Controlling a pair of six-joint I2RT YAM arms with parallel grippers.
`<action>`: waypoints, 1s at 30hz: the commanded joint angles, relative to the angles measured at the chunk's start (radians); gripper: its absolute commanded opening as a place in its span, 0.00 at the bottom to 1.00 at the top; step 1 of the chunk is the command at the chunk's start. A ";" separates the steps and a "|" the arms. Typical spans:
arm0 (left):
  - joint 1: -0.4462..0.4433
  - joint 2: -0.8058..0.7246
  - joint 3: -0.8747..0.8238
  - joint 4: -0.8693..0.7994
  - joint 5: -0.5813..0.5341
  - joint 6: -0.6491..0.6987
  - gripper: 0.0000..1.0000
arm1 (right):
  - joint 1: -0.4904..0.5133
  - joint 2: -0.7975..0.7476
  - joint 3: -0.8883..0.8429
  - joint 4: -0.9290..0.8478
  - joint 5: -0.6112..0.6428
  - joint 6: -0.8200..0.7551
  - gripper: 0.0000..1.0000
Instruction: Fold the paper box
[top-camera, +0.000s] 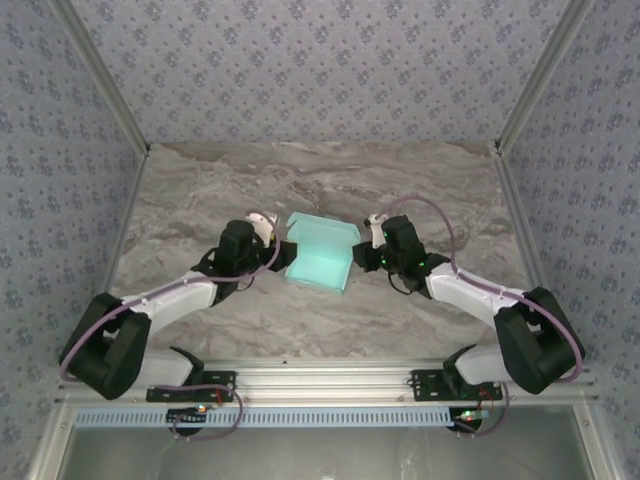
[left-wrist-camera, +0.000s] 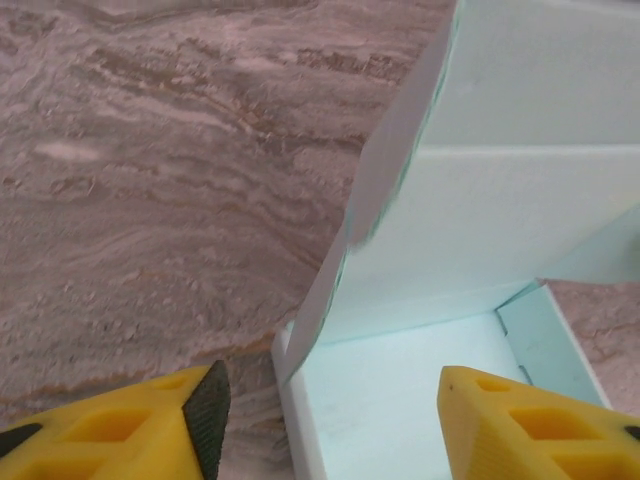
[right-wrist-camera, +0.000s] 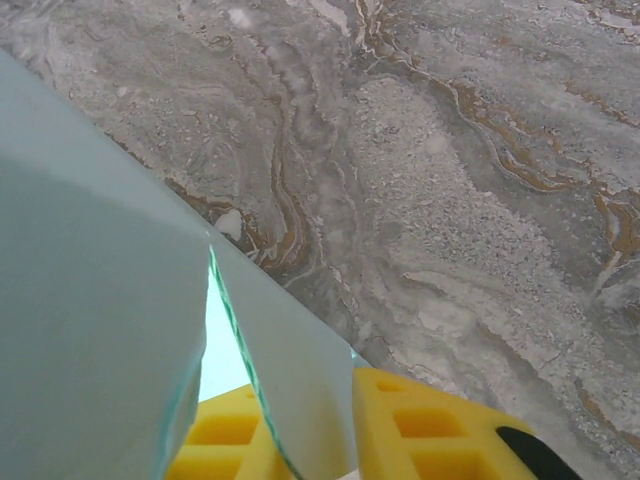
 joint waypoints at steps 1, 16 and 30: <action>0.001 0.030 0.051 0.049 0.056 0.014 0.52 | -0.017 -0.004 0.026 0.020 -0.017 0.009 0.17; -0.075 0.048 0.082 0.025 0.001 0.012 0.45 | 0.006 0.030 0.059 0.043 -0.015 -0.081 0.08; -0.048 -0.064 -0.045 0.061 -0.056 0.023 0.65 | -0.042 0.083 0.211 -0.205 -0.128 -0.608 0.03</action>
